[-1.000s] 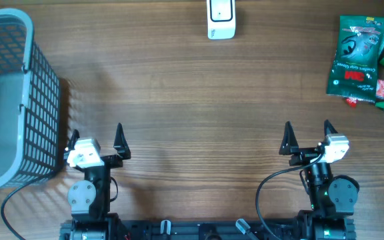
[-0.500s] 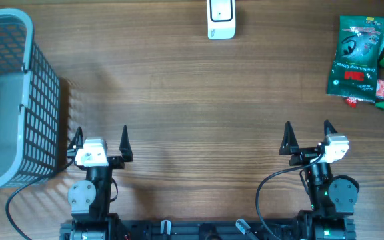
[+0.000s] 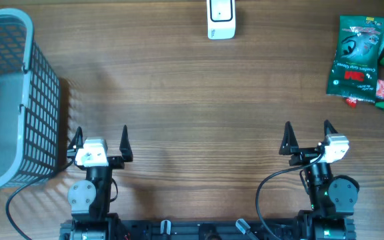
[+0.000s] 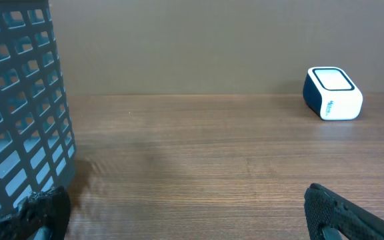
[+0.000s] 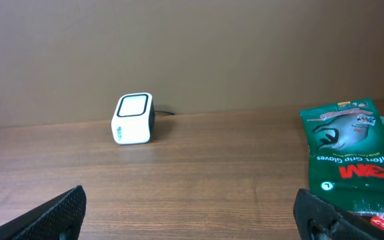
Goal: Scan the item barcode
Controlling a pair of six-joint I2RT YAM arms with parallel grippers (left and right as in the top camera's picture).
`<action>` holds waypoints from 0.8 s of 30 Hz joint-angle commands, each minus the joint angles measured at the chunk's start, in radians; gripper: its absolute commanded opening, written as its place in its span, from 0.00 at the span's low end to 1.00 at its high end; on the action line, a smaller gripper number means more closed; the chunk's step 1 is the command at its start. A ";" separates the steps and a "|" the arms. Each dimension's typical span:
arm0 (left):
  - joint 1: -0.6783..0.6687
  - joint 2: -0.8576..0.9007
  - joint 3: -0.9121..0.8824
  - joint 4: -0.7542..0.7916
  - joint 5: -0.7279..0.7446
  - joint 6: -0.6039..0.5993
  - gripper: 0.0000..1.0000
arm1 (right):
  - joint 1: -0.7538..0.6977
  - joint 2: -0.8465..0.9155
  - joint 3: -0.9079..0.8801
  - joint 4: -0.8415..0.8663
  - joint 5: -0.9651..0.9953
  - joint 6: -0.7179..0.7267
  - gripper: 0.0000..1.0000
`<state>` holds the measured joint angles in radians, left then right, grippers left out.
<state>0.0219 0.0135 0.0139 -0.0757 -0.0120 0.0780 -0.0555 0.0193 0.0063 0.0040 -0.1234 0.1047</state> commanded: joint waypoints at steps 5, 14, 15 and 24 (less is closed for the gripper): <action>0.010 -0.010 -0.008 0.001 0.015 0.019 1.00 | 0.004 -0.005 -0.001 0.003 -0.001 0.003 1.00; 0.071 -0.010 -0.008 0.002 0.015 0.019 1.00 | 0.004 -0.005 -0.001 0.004 -0.001 0.002 1.00; 0.071 -0.010 -0.008 0.002 0.015 0.019 1.00 | 0.004 -0.005 -0.001 0.003 -0.001 0.002 1.00; 0.068 -0.010 -0.008 0.002 0.016 0.019 1.00 | 0.004 -0.005 -0.001 0.003 -0.001 0.002 1.00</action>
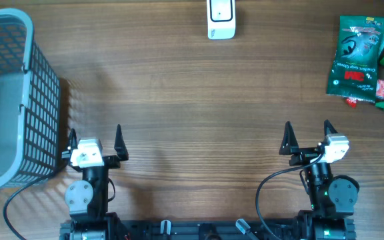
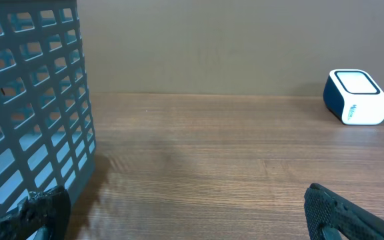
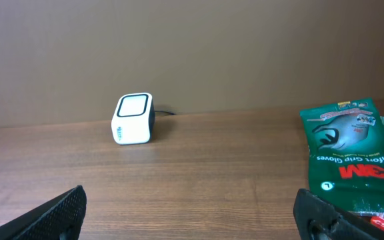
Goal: Scan the item barcode
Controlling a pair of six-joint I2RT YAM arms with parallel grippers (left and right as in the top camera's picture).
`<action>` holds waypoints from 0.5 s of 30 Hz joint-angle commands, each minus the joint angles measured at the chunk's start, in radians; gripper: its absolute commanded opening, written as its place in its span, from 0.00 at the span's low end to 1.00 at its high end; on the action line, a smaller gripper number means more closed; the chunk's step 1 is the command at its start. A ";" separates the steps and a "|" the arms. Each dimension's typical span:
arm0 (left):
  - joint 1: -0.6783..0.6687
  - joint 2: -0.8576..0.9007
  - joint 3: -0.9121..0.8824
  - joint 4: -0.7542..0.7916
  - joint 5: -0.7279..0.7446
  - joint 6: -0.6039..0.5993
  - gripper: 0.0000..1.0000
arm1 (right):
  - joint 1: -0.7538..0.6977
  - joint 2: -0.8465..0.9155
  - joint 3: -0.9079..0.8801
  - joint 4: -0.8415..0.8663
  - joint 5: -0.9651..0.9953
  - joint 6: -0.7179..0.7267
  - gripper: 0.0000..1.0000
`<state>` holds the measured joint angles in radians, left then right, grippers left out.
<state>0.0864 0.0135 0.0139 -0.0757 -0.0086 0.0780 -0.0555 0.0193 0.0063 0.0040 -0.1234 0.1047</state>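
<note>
A white barcode scanner (image 1: 221, 19) stands at the table's far middle, also seen as a scanner (image 2: 355, 106) and a scanner (image 3: 134, 118) in the wrist views. A green 3M glove packet (image 1: 355, 55) lies at the far right, the same packet (image 3: 349, 156) filling the right wrist view's right side. Beside it are small items: a green-capped bottle and a red-and-yellow tube. My left gripper (image 1: 94, 141) stands open near the front left, nothing between its fingers. My right gripper (image 1: 308, 135) stands open near the front right, empty too.
A grey-blue mesh basket (image 1: 9, 100) stands at the left edge, its wall (image 2: 25, 113) close to my left gripper's left finger. Bare wooden table (image 1: 199, 107) stretches between the grippers and the scanner.
My left gripper has shifted slightly to the left and turned a little, so the basket wall looms larger and the scanner sits further right in its view. The right arm has not moved.
</note>
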 commanded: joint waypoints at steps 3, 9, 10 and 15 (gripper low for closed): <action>-0.013 -0.010 -0.008 0.002 0.012 0.019 1.00 | 0.004 -0.005 -0.001 0.003 -0.001 0.002 1.00; -0.026 -0.010 -0.008 0.002 0.012 0.019 1.00 | 0.004 -0.005 -0.001 0.003 -0.001 0.002 1.00; -0.026 -0.010 -0.008 0.002 0.012 0.019 1.00 | 0.004 -0.005 -0.001 0.003 -0.001 0.002 1.00; -0.026 -0.008 -0.008 0.002 0.012 0.019 1.00 | 0.004 -0.005 -0.001 0.003 -0.001 0.002 1.00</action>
